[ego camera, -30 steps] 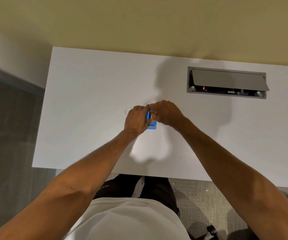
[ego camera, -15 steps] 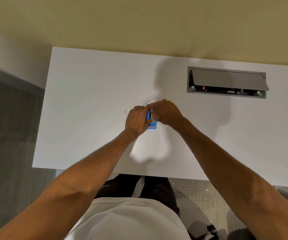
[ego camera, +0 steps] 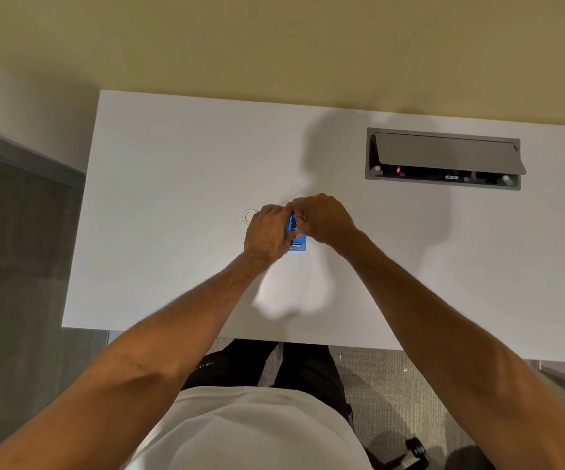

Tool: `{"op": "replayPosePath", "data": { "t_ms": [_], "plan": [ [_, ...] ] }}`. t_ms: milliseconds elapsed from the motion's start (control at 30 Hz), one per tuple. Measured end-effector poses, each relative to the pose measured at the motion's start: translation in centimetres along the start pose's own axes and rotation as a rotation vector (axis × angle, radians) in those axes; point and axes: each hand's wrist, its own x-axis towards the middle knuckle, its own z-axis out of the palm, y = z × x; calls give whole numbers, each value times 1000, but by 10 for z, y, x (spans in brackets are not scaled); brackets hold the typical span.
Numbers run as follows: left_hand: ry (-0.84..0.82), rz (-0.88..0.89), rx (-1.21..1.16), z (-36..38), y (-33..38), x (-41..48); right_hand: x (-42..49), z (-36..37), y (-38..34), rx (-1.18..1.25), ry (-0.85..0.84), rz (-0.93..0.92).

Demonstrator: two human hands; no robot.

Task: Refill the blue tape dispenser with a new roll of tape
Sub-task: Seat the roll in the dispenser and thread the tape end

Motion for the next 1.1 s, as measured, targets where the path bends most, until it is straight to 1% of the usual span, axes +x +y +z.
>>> {"op": "replayPosePath", "data": {
  "t_ms": [167, 333, 767, 1100],
  "plan": [
    [10, 12, 2, -1, 0, 0, -4, 0, -4, -13, 29, 31],
    [22, 23, 38, 0, 0, 0, -8, 1, -2, -24, 4, 76],
    [21, 19, 53, -1, 0, -1, -7, 2, 3, -29, -11, 2],
    [16, 13, 33, 1, 0, 2, -4, 3, 8, -86, -74, -83]
  ]
}}
